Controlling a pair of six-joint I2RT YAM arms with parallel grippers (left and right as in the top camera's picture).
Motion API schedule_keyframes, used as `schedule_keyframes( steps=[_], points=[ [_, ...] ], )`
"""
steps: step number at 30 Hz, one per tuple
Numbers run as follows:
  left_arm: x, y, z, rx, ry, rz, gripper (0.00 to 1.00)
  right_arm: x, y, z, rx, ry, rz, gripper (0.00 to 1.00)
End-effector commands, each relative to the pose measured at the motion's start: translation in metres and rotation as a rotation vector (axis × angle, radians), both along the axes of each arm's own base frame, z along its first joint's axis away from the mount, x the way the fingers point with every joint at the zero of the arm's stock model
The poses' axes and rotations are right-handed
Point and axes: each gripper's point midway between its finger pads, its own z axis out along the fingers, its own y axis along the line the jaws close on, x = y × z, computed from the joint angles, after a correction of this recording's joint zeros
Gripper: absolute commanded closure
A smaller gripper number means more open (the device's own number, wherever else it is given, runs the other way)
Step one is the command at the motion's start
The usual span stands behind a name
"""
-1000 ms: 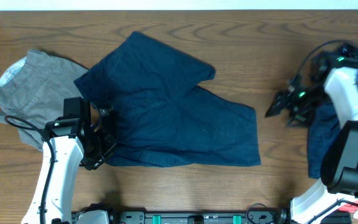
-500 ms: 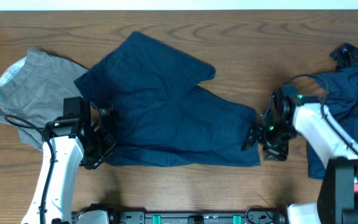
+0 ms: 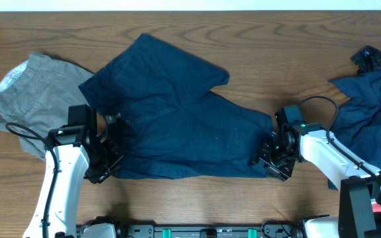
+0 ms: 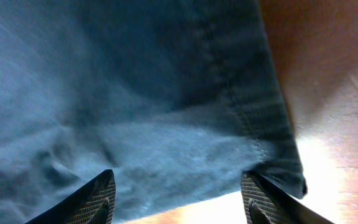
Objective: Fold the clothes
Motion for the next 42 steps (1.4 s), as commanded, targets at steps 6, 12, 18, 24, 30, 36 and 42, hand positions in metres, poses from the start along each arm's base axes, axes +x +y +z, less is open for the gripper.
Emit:
schedule_keyframes(
  steps=[6,12,18,24,30,36,42],
  points=[
    [-0.001,0.003,0.000,0.016,0.003,-0.003,0.94,-0.023,-0.008,-0.006,-0.060,0.095,-0.031,0.24],
    [-0.001,0.003,0.000,0.016,0.000,-0.003,0.94,-0.036,-0.020,-0.007,-0.132,0.150,-0.044,0.21],
    [0.001,0.004,0.000,0.017,-0.005,-0.002,0.94,-0.005,-0.027,-0.014,-0.187,0.019,-0.073,0.22],
    [0.001,0.004,0.000,0.017,-0.006,-0.003,0.94,0.011,-0.023,-0.015,-0.167,-0.044,-0.076,0.32],
    [0.001,0.004,0.000,0.017,-0.007,-0.003,0.94,0.008,-0.024,-0.017,-0.176,-0.040,-0.069,0.81],
    [-0.005,-0.012,0.003,-0.074,-0.003,-0.079,0.25,0.011,-0.030,-0.018,-0.200,-0.050,-0.078,0.99],
    [-0.032,-0.028,0.009,-0.167,0.108,-0.066,0.08,0.026,-0.038,-0.017,-0.195,-0.115,-0.064,0.99]
  ],
)
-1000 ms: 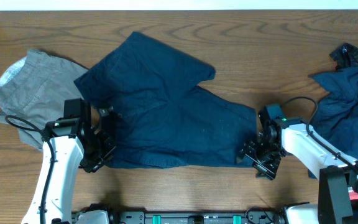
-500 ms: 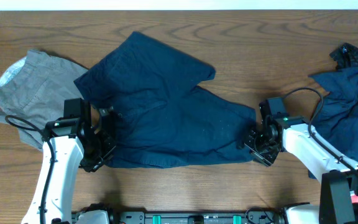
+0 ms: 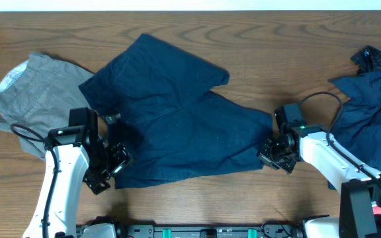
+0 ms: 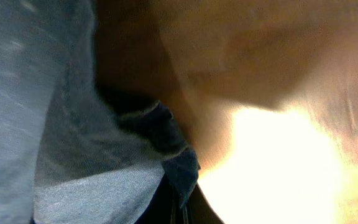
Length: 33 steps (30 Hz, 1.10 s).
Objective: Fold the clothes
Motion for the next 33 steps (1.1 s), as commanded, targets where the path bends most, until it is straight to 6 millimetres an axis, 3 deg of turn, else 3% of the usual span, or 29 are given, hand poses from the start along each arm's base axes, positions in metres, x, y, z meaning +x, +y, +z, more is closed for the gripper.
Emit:
schedule_keyframes(
  steps=[1,6,11,16,21,26,28,31,33],
  points=[
    [-0.011,-0.013,0.006,-0.078,0.038,-0.005,0.07,0.002,-0.018,-0.010,-0.061,-0.010,0.014,0.99],
    [-0.025,-0.017,0.000,-0.089,0.105,0.057,0.05,0.008,-0.022,-0.010,-0.058,-0.030,-0.006,0.99],
    [-0.024,-0.027,-0.019,-0.134,0.114,0.183,0.05,0.008,-0.022,-0.010,-0.058,-0.031,-0.006,0.99],
    [-0.029,-0.028,-0.051,-0.125,0.116,0.294,0.07,0.008,-0.021,-0.010,-0.054,-0.030,-0.005,0.99],
    [-0.015,-0.023,-0.066,-0.105,0.034,0.301,0.15,0.008,-0.020,-0.009,-0.046,-0.030,-0.005,0.99],
    [-0.017,-0.007,-0.075,-0.005,0.028,0.316,0.19,0.006,-0.019,-0.009,-0.039,-0.023,-0.004,0.99],
    [-0.019,-0.003,-0.081,0.022,0.021,0.325,0.25,0.006,-0.019,-0.009,-0.039,-0.021,-0.004,0.99],
    [-0.019,-0.003,-0.087,0.021,0.008,0.324,0.58,0.005,-0.019,-0.009,-0.040,-0.017,-0.004,0.99],
    [-0.018,-0.003,-0.087,0.019,0.000,0.324,0.70,0.005,-0.019,-0.009,-0.040,-0.018,-0.004,0.99]
  ],
)
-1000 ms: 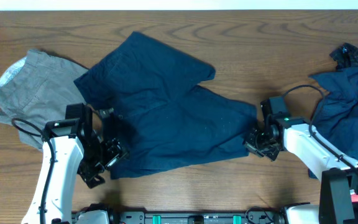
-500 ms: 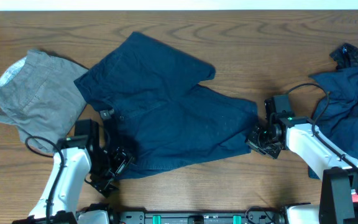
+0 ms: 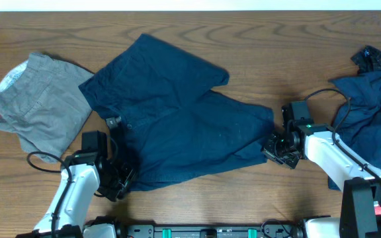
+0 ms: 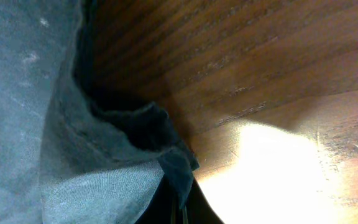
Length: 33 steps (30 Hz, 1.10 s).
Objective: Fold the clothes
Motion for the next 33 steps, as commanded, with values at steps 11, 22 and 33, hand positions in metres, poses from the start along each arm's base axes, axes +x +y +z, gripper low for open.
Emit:
schedule_keyframes(
  steps=[11,22,33],
  points=[
    [0.065,0.018,0.068,0.103,-0.225,-0.293,0.94,0.048,-0.008,0.079,-0.050,-0.187,0.126,0.99],
    [0.131,0.023,0.283,0.249,-0.640,-0.440,0.94,0.093,-0.028,0.260,-0.110,-0.497,0.216,0.99],
    [0.121,-0.013,0.479,0.372,-1.205,-0.506,0.94,0.078,-0.063,0.434,-0.305,-0.862,0.116,0.99]
  ],
)
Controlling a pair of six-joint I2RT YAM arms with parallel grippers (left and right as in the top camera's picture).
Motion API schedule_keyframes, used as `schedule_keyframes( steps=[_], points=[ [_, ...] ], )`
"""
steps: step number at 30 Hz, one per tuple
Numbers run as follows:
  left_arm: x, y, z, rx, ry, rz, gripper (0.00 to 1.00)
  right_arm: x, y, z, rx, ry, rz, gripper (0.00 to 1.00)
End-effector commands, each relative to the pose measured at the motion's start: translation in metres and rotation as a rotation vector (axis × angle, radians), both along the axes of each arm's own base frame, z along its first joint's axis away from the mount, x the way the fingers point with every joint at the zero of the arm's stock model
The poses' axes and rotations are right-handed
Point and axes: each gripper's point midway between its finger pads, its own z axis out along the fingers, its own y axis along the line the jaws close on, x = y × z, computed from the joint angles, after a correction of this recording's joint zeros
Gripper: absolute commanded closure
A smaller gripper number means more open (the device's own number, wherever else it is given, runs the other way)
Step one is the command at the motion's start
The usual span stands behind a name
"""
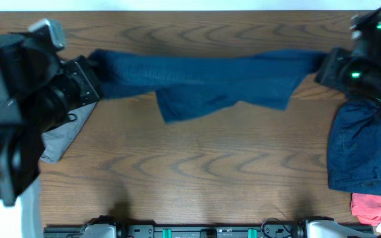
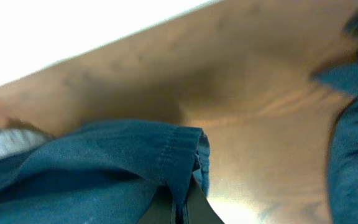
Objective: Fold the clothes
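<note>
The dark blue garment (image 1: 210,78) hangs in the air, stretched into a long band across the far part of the table (image 1: 197,165). Its left end runs into my left gripper (image 1: 92,74), which is raised near the camera and shut on it. At the band's right end my right gripper (image 1: 324,66) is also raised. In the right wrist view the right gripper (image 2: 182,208) is shut on a hemmed edge of the blue garment (image 2: 104,168). A loose flap droops from the middle of the band.
A grey garment (image 1: 61,139) lies at the left, mostly hidden under my left arm. Another blue garment (image 1: 359,149) lies at the right edge, with a red item (image 1: 376,205) near the front right corner.
Both arms have gone up from the table with the blue garment. It lay spread on the wood; now it hangs stretched between the two grippers over the far part of the table.
The blue garment lay spread out, with my grippers at its lower left and lower right corners and the right one open. Then the right gripper was shut on the hem, and both held the corners low. Now the garment is lifted and pulled taut.
</note>
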Motion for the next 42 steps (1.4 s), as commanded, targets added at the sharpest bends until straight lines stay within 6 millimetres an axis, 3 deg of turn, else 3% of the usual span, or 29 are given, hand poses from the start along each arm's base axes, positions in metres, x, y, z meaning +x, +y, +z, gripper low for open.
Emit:
schedule_keyframes(
  steps=[1,5,8,11,15,22,25,28,30,32,35,38,40,42],
  points=[
    [-0.013,0.006,0.049,0.036,-0.159,0.022,0.94,-0.013,-0.032,0.049,-0.092,-0.139,-0.102,0.99],
    [-0.027,0.006,0.090,0.034,-0.289,0.024,0.94,-0.032,-0.058,0.093,-0.139,-0.255,-0.212,0.99],
    [-0.028,0.006,0.102,0.032,-0.338,0.025,0.94,-0.043,-0.074,0.112,-0.192,-0.308,-0.261,0.99],
    [-0.019,0.006,0.097,0.031,-0.317,0.023,0.94,-0.044,-0.081,0.112,-0.220,-0.302,-0.273,0.99],
    [0.013,-0.004,0.073,0.007,-0.225,-0.029,0.94,-0.029,-0.086,0.094,-0.226,-0.231,-0.277,0.99],
    [0.105,-0.011,0.004,0.061,-0.052,-0.099,0.94,0.043,-0.091,0.034,-0.238,-0.049,-0.220,0.99],
    [0.156,-0.019,-0.028,0.099,-0.035,-0.143,0.94,0.093,-0.086,0.011,-0.233,-0.044,-0.135,0.99],
    [0.205,-0.025,-0.042,0.096,-0.091,-0.146,0.94,0.135,-0.096,0.003,-0.214,-0.095,-0.166,0.99],
    [0.232,-0.026,-0.035,0.069,-0.166,-0.124,0.94,0.158,-0.102,0.016,-0.171,-0.191,-0.198,0.99],
    [0.248,-0.024,-0.013,0.001,-0.261,-0.079,0.94,0.172,-0.105,0.044,-0.140,-0.321,-0.194,0.99],
    [0.256,-0.018,0.043,-0.081,-0.454,-0.039,0.94,0.166,-0.125,0.102,-0.140,-0.499,-0.257,0.99],
    [0.249,-0.013,0.088,-0.100,-0.585,-0.032,0.94,0.148,-0.149,0.136,-0.170,-0.578,-0.331,0.99],
    [0.241,-0.016,0.094,-0.104,-0.582,-0.054,0.94,0.136,-0.164,0.138,-0.185,-0.564,-0.374,0.99],
    [0.235,-0.022,0.082,-0.106,-0.516,-0.089,0.94,0.128,-0.174,0.123,-0.187,-0.493,-0.397,0.99]
  ],
)
